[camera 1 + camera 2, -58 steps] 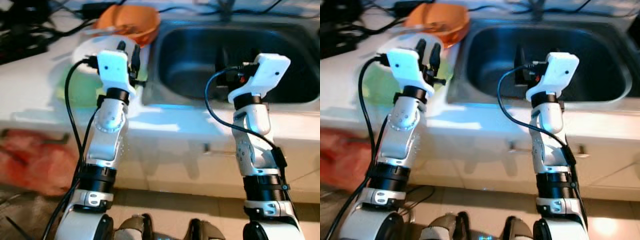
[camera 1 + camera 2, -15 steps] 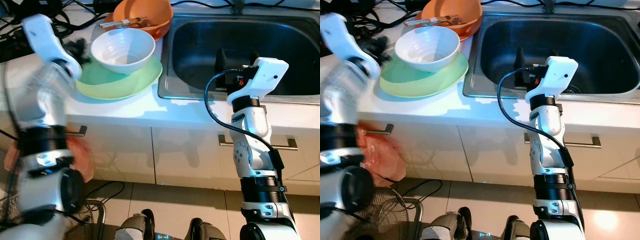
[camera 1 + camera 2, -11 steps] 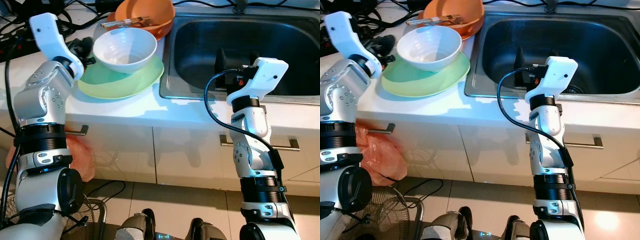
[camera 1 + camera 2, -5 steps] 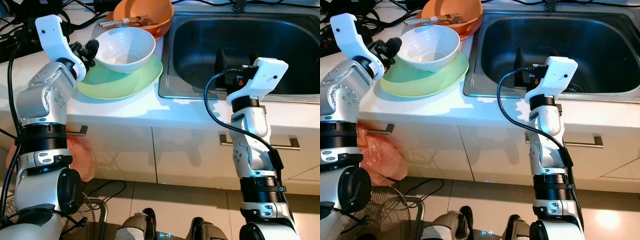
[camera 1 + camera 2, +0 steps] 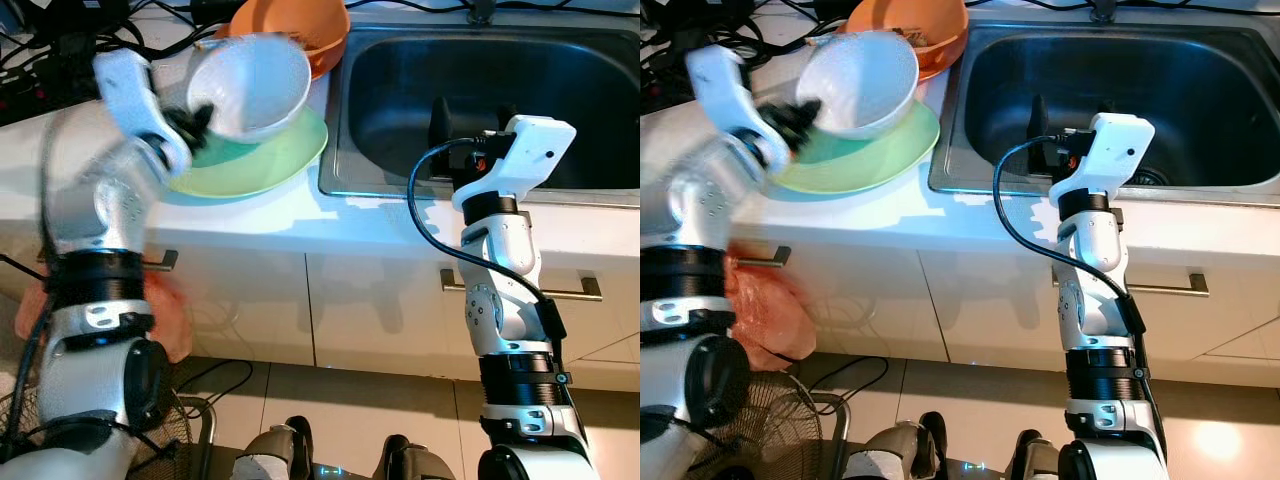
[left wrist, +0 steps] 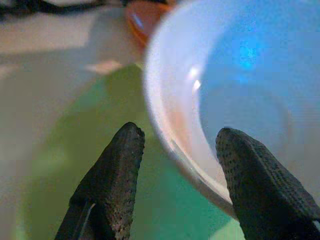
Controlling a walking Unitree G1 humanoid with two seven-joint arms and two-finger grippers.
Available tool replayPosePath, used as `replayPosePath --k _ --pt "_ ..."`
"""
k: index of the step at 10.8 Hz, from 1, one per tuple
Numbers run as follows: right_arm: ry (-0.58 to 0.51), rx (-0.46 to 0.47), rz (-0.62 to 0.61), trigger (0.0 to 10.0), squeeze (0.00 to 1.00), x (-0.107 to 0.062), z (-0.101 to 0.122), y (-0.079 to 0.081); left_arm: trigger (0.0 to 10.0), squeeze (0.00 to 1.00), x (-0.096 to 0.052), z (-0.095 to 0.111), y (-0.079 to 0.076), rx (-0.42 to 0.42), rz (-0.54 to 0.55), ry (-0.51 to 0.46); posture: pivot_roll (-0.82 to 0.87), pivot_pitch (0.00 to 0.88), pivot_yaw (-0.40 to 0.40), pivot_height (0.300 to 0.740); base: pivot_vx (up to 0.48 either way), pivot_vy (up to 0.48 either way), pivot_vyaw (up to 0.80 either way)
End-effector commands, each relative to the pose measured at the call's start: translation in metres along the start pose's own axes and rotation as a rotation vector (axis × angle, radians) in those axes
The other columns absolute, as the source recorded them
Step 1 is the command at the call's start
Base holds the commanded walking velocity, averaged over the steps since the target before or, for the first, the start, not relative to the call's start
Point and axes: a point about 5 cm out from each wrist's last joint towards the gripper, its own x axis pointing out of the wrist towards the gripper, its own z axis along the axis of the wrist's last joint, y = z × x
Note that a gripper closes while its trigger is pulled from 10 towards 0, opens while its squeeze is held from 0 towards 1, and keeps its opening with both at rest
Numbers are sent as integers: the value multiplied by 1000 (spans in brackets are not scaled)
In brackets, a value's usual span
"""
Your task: Kitchen organization
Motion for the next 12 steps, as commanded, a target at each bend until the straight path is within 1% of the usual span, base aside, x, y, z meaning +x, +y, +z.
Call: replayPosePath --k 1,3,4,5,9,12 --pt "4 9 0 10000 0 -2 -1 1 10000 0 0 -10 3 -25 -8 49 103 180 95 740 0 0 0" --pt "3 10 -1 10000 0 -2 -1 2 10000 0 -1 -16 1 -46 -23 65 102 178 95 740 0 0 0" --pt "3 10 -3 10000 0 -2 -1 1 7647 0 -1 -14 0 -54 -27 47 102 178 95 740 0 0 0" --pt "2 10 -4 10000 0 -2 -1 1 0 0 -1 -13 0 -59 -27 40 103 176 95 740 0 0 0" --pt "2 12 -4 10000 0 -1 -1 1 0 0 -3 -8 -3 -51 -42 5 103 173 92 740 0 0 0" --pt "3 11 -5 10000 0 -1 -1 1 0 0 -3 -8 -6 -55 -55 0 103 178 88 740 0 0 0"
